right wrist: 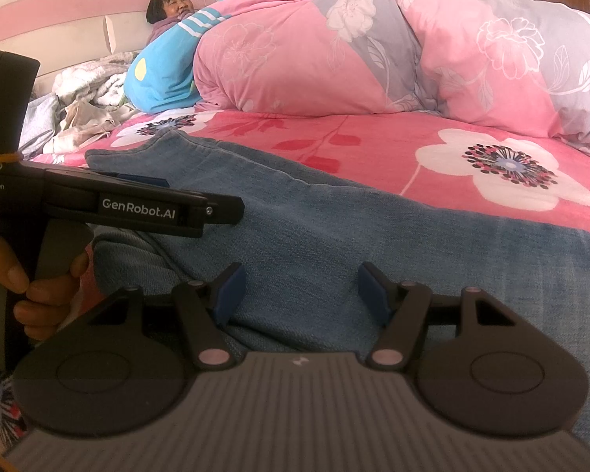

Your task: Fold clothes

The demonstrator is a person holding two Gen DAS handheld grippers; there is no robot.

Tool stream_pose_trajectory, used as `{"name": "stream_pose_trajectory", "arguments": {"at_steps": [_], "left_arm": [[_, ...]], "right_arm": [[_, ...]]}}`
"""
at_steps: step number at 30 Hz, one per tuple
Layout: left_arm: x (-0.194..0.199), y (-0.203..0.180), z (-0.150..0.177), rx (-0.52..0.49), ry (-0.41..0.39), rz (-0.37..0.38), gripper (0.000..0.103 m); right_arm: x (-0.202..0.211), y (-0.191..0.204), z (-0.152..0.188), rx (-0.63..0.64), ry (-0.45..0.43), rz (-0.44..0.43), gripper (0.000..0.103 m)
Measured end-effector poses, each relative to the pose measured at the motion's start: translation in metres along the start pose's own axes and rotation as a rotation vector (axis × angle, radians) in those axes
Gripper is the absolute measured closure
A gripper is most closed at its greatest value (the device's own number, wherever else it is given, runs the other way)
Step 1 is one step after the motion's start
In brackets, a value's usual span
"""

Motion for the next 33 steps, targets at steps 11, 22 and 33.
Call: {"name": "stream_pose_trajectory", "arguments": {"at_steps": [11, 22, 33], "left_arm": [[0.000, 0.000, 0.000, 0.000, 0.000, 0.000, 0.005], [0.000, 0.000, 0.000, -0.004, -0.001, -0.001, 0.004], [0.000, 0.000, 0.001, 0.000, -0.004, 0.008, 0.003]], "right_arm": [[-0.001, -0.001, 0.000, 0.001, -0.002, -0.002, 0.039], [-0.001, 0.000, 0.000, 0.005, 0.000, 0.001, 0.039], [0.046, 0.009, 0.014, 0.058, 0.012, 0.001, 0.037]]}}
Point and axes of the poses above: each gripper's, at about its wrist camera, not at the fingertips, and x roughly against the way its jaws point, y to its left, z to its underside, the point moved 6 cm from there along -x, roughly the way its jaws point, and after that the axes turned 12 degrees about x, right-handed, at the moved point
